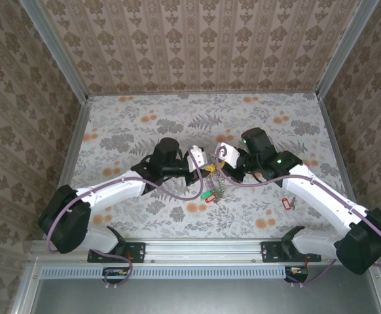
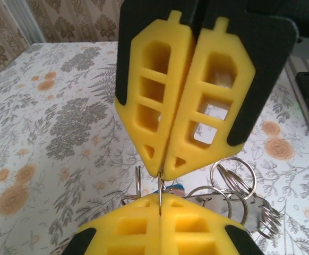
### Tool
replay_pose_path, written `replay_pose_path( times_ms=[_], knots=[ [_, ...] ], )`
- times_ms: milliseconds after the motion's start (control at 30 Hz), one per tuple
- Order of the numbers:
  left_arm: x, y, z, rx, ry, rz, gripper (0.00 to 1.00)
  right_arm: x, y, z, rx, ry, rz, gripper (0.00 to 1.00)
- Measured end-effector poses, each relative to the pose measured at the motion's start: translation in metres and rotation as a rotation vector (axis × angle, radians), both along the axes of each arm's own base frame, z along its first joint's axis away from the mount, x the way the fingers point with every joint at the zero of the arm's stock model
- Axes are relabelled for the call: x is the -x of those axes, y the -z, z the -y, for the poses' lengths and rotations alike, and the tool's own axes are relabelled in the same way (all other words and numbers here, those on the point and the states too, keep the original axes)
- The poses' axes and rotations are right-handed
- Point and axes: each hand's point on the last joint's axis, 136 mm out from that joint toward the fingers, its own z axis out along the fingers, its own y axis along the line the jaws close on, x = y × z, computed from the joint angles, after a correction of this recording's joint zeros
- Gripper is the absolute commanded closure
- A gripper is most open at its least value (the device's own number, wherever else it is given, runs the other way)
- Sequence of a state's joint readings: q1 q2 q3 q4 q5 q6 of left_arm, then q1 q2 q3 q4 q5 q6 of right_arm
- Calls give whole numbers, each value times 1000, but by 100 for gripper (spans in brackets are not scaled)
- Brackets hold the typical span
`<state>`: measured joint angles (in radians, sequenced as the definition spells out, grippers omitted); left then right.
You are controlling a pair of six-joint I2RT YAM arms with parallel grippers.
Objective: Put the keys on the keyring
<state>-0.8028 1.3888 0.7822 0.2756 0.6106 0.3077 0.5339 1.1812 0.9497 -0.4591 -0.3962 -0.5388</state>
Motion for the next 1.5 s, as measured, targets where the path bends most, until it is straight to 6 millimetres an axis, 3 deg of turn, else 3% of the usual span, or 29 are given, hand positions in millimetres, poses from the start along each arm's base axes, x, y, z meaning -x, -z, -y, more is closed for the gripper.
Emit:
replay_pose_path(
  times_ms=[333, 767, 967, 1233, 1500],
  knots=[
    [9, -15, -3, 117, 84, -35, 100, 5, 13, 8, -134, -22, -2, 82],
    [9, -17, 0, 159, 126, -64, 100, 11, -23, -1, -261, -108, 107, 82],
    [10, -20, 0, 168, 131, -73, 100, 11, -25, -1, -266, -113, 116, 88],
    [11, -22, 0, 176, 138, -75, 100, 12, -24, -2, -267, -120, 113, 81],
    [11, -22, 0, 178, 140, -75, 100, 12, -21, -2, -257, -128, 116, 82]
  ],
)
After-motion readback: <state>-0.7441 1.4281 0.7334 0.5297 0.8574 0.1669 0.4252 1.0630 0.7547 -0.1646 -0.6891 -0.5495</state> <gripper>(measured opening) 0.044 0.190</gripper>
